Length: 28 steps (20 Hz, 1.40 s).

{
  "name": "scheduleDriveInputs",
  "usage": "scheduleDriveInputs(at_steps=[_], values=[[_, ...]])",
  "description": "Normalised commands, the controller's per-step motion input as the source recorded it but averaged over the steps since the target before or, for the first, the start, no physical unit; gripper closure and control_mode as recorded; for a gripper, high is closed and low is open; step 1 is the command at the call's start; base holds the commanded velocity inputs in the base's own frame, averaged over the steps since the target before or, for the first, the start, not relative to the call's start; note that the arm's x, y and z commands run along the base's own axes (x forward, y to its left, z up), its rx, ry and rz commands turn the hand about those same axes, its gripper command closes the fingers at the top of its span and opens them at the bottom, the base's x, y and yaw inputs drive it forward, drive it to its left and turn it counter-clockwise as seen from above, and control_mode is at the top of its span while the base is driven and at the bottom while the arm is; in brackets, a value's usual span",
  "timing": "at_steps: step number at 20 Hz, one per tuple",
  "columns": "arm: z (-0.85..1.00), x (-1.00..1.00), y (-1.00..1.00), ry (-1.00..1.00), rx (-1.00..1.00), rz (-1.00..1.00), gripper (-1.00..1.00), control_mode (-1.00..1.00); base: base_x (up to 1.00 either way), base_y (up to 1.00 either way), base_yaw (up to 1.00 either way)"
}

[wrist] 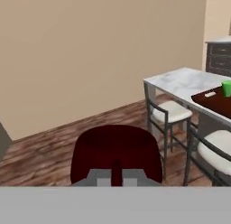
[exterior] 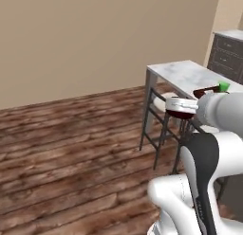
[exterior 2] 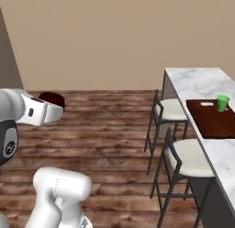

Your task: There is a tray on the dining counter. Grab the cup, mug, and pitcher and place them on the tray. The pitcher may be placed next to the tray if it cannot fit the tray.

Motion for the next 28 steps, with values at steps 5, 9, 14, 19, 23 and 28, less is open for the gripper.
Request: scheduleDriveInputs(at_steps=[5,9,14,19,23,28], values=[[0.00,0.00,0.00,0.00,0.00,0.00,1.00,1.00,1.00,0.00,-0.04],[0.00,0.00,0.00,0.00,0.00,0.00,1.00,1.00,0.97,0.00,-0.14],[0.00,0.00,0.00,0.00,0.00,0.00,1.00,1.00,0.49,-0.02,-0.61],[0.00,0.00,0.00,0.00,0.00,0.00,1.00,1.00,0.41,-0.15,-0.77],[0.00,0.00,0.00,0.00,0.00,0.00,1.00,1.00,0.37,-0.34,-0.70],[0.00,0.00,0.00,0.00,0.00,0.00,1.00,1.00,0.62,-0.17,-0.55]])
